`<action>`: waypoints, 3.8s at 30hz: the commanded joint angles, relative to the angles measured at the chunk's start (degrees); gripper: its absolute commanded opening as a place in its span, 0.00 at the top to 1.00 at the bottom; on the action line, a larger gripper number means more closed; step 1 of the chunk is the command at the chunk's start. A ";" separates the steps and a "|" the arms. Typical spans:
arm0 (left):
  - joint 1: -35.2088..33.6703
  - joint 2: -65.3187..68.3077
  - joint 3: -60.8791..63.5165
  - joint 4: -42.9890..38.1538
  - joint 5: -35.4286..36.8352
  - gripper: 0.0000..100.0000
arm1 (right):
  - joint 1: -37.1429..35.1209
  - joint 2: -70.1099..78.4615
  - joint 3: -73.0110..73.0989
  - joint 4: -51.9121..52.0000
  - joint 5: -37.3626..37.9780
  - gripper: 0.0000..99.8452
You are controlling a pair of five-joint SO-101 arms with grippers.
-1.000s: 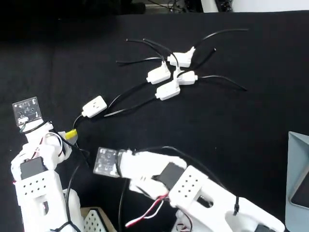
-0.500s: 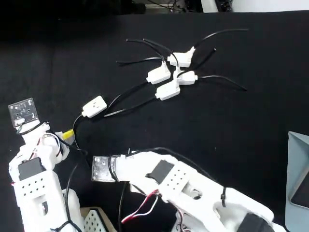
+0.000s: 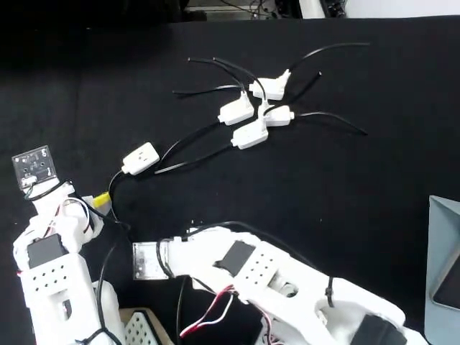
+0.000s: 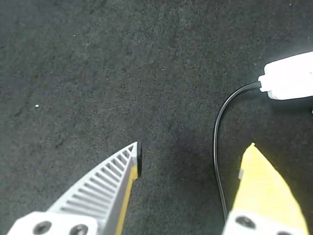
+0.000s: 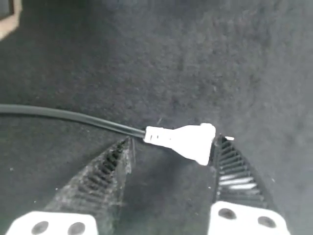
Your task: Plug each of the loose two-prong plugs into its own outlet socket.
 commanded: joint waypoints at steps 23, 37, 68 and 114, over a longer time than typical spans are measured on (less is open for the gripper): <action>-0.13 -0.18 -2.07 -1.14 0.26 0.68 | 12.13 15.78 -11.38 -1.14 -5.80 0.95; -0.13 -0.18 -2.07 -1.14 0.26 0.68 | 16.18 15.69 -23.34 5.98 -30.33 0.95; -0.13 -0.18 -2.07 -1.14 0.35 0.68 | 32.09 22.55 -33.45 21.54 -29.10 0.95; -0.13 -0.18 -2.07 -1.14 0.18 0.68 | 9.85 20.62 -14.20 -2.02 -6.68 0.94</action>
